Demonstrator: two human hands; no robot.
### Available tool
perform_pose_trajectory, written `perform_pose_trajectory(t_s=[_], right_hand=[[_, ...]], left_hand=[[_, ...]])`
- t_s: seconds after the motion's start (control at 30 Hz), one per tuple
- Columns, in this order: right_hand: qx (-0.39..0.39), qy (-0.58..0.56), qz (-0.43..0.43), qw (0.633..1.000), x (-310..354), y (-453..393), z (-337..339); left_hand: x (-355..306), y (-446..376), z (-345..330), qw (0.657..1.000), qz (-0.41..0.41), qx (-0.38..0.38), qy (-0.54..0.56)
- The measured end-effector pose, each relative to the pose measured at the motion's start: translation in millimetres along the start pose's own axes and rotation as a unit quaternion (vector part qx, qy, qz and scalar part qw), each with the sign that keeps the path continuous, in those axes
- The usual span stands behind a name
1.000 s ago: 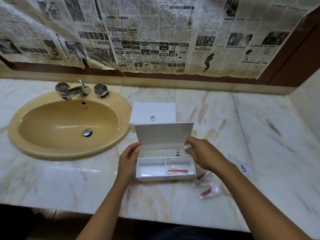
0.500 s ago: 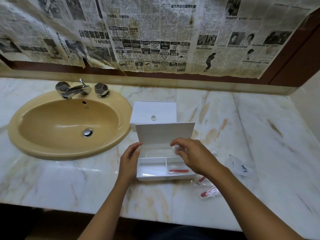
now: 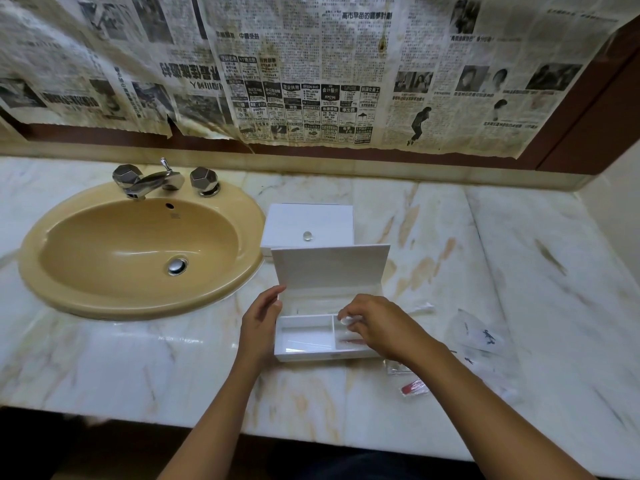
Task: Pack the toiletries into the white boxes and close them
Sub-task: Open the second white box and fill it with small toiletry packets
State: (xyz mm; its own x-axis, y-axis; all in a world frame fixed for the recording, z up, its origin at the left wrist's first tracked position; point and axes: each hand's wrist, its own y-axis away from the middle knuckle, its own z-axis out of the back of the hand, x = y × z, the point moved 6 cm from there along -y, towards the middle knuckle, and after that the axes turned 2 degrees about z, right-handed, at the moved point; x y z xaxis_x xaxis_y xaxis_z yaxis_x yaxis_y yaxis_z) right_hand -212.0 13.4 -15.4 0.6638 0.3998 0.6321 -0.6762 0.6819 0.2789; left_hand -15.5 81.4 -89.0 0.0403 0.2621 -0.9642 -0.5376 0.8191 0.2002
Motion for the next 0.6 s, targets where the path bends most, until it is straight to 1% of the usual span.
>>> perform_pose_trajectory(t_s=[0.17,0.27,0.43,0.6], right_hand=[[-0.055,-0.030,-0.022,0.998,-7,4,7],[-0.086,-0.012,-0.034,0.996,-12,5,11],[-0.090,0.044,0.000,0.995,-10,6,7],[-0.067,0.074,0.004,0.995,-4,7,0]], left_hand=[[1,1,0,1.000,0.000,-0.002,-0.001],[2,0,1,1.000,0.001,-0.002,-0.003],[0,2,-1,1.000,0.002,0.000,0.006],[-2,2,-1,1.000,0.001,-0.001,0.003]])
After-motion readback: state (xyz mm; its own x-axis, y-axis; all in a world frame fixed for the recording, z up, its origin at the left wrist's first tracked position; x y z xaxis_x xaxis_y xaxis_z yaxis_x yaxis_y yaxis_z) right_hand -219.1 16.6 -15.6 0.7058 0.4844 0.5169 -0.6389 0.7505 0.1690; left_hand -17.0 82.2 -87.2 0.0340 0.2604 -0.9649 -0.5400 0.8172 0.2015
